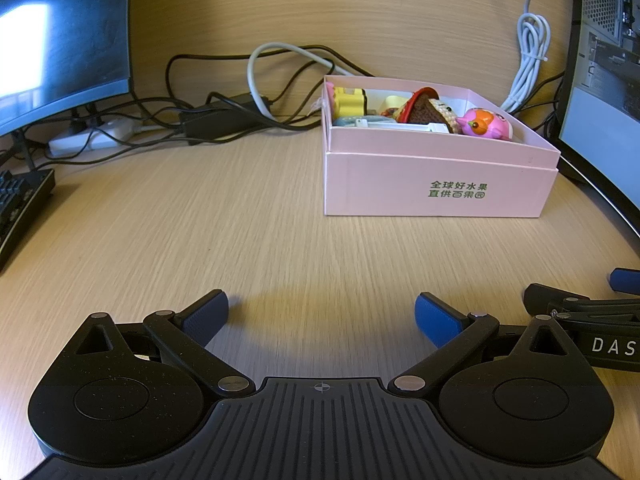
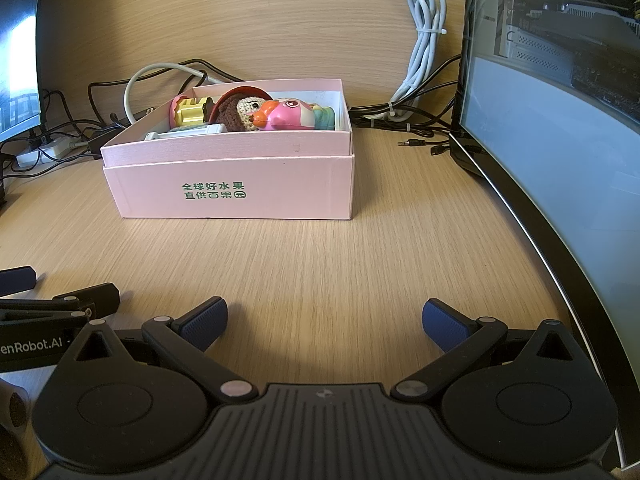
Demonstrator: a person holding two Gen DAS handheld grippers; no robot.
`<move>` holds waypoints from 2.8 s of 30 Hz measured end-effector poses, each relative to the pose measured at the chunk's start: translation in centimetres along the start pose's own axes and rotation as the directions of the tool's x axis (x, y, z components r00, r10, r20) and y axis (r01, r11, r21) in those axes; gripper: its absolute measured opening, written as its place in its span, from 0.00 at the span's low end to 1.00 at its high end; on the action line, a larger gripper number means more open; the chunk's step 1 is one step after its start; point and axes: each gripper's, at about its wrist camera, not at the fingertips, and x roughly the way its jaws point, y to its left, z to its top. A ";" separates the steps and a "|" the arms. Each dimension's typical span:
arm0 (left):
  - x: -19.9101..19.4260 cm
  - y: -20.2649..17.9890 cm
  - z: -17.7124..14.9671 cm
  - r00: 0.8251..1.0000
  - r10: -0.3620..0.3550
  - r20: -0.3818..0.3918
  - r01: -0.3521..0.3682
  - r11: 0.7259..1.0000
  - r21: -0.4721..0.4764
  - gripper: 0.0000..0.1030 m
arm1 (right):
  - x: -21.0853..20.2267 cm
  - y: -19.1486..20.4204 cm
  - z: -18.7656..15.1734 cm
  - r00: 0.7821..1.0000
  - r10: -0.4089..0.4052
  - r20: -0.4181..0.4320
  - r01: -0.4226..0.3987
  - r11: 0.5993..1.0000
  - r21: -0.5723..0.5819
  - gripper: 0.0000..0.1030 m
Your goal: Organize objects
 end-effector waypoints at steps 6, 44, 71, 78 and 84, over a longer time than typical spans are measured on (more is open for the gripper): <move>0.0 0.0 0.0 1.000 0.000 0.000 0.000 1.000 0.000 0.99 | 0.0 0.0 0.0 1.000 0.000 0.000 0.000 1.000 0.000 1.00; 0.0 0.0 0.0 1.000 0.000 0.000 0.000 1.000 0.000 0.99 | 0.0 0.0 0.0 1.000 0.000 0.000 0.000 1.000 0.000 1.00; 0.0 -0.1 0.0 1.000 0.002 0.000 -0.002 1.000 0.004 0.99 | 0.0 0.0 0.0 1.000 0.000 0.001 0.000 1.000 0.000 1.00; 0.1 0.0 -0.1 1.000 -0.004 0.000 0.004 1.000 0.012 0.99 | 0.0 0.0 0.0 1.000 0.000 0.001 0.000 1.000 0.000 1.00; 0.0 -0.2 -0.1 1.000 -0.007 0.000 0.007 1.000 0.018 0.99 | 0.0 0.0 0.0 1.000 0.000 0.001 0.000 1.000 0.000 1.00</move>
